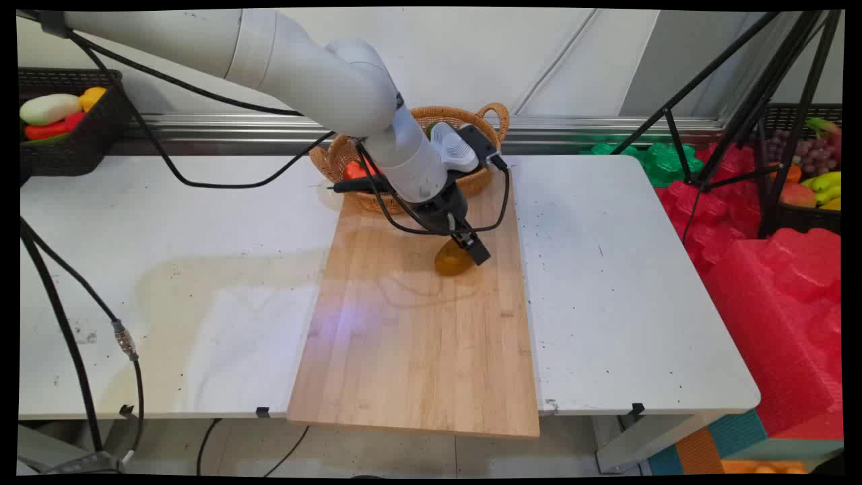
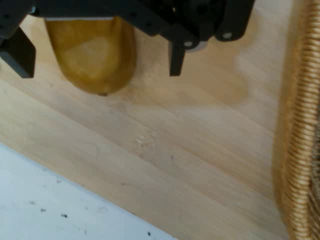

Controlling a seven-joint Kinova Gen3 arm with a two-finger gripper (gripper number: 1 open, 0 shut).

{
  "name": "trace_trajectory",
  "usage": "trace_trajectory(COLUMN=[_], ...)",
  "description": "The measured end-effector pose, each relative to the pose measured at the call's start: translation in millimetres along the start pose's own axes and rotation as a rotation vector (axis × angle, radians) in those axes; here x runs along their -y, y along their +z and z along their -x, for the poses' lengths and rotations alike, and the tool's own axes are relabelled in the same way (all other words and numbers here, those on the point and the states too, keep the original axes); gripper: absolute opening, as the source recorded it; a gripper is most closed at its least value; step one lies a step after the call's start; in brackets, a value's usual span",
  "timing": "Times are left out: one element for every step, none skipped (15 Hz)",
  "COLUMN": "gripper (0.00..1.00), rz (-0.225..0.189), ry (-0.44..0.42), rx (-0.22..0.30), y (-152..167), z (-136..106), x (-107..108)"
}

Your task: Pick up the cucumber from the vegetable basket

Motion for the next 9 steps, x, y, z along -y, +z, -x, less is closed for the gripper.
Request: trace_trajectory(gripper=[1.0, 1.0, 1.0, 1.0, 1.0, 1.0, 1.0, 1.0, 1.0], rz=[-0.005, -0.011, -0.016, -0.022, -0.028, -0.032, -0.038, -0.043, -0.049], ry=[-0.007, -0.015, -0.023, -0.029, -0.034, -0.035, -0.036, -0.036, -0.035], rx=[-0.007, -0.016, -0.027, -0.042, -0.058, -0.07, -0.091, -0.105, -0.118], y=[-2.4, -6.2, -11.1, -18.1, -26.8, -33.9, -46.3, -56.1, -66.3], z=[-1.5, -3.2, -4.8, -7.0, -8.9, -10.0, -12.1, -13.1, -13.1], x=[1.2, 2.6, 4.4, 6.4, 8.9, 10.8, 13.9, 16.7, 20.0])
